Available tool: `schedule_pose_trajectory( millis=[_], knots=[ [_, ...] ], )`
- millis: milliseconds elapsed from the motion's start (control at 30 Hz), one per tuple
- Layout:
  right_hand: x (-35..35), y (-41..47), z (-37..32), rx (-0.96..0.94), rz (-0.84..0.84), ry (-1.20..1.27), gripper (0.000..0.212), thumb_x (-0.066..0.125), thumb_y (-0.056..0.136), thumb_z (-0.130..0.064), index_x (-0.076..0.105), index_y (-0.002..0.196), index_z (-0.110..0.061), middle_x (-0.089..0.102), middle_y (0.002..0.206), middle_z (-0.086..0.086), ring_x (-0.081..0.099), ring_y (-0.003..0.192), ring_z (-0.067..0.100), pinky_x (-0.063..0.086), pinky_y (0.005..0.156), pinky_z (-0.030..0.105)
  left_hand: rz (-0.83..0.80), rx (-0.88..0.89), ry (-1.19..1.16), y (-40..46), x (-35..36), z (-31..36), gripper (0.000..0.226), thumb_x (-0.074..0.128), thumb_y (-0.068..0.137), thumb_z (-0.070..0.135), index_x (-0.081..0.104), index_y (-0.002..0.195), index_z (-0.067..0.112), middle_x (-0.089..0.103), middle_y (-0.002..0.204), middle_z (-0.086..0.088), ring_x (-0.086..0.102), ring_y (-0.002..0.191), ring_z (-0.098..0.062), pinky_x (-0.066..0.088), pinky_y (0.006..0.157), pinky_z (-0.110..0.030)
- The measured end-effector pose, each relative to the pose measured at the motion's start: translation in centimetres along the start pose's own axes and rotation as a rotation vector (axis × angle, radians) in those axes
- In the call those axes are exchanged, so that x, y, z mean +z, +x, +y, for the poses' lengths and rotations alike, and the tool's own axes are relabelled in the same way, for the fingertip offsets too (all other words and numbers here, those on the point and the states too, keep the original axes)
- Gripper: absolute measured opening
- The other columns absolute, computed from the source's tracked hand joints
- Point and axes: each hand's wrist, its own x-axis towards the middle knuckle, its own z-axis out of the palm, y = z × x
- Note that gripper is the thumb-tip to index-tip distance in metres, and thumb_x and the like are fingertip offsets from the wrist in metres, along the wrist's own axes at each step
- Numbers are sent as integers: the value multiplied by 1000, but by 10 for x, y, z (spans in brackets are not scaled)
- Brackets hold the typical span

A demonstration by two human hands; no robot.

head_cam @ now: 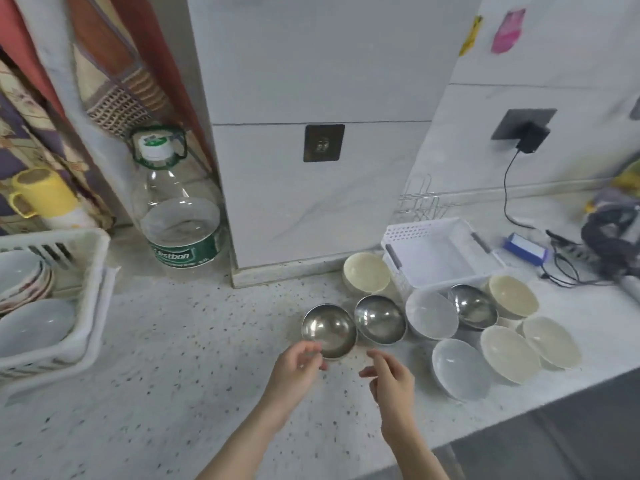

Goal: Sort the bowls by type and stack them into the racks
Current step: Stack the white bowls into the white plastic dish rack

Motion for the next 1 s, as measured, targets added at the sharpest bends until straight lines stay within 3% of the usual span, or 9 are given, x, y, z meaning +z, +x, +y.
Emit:
schedule_pose_trajectory(
  millis=[133,233,433,600,700,800,1000],
  knots=[
    [-47,15,13,213,152,68,23,55,95,-26,68,95,-8,72,72,12,37,47,13,31,41,22,-96,-61,32,1,39,5,12,54,98,30,61,107,29,74,91,8,44,48,-3,38,46,-13],
    [-69,23,25,353,309,231,35,55,94,-37,62,104,-3,72,79,16,35,47,14,28,34,19,-135,-71,82,1,51,2,13,53,98,31,61,109,29,75,90,10,44,50,-4,37,44,-10],
    [-93,39,26,355,520,310,33,55,90,-37,54,111,-12,71,93,9,54,60,17,32,48,27,-142,-95,123,0,57,-4,10,52,99,30,61,104,29,74,93,8,48,55,-2,36,49,-11],
    [-100,47,26,365,549,311,25,49,93,-17,51,117,-12,70,95,9,58,69,19,33,53,27,-175,-90,124,-2,62,-10,13,51,100,27,62,108,25,74,92,5,42,54,-9,34,41,-10],
    [-103,48,26,373,570,263,6,47,89,-9,53,90,-9,71,94,19,39,53,18,30,50,27,-196,-94,122,0,61,-12,14,51,100,27,61,109,25,74,93,5,43,55,-9,34,41,-10],
    [-103,40,24,350,576,282,3,46,85,-9,48,84,-10,73,86,17,23,47,16,24,45,26,-189,-97,134,6,63,-12,12,51,99,29,61,106,28,73,93,7,44,54,-7,34,42,-10],
    [-119,38,-9,188,505,324,7,47,79,-8,48,76,-14,75,71,12,21,39,9,22,34,18,-202,-145,158,25,102,-8,20,51,98,31,61,113,23,73,93,6,43,54,-8,32,38,-13]
  ],
)
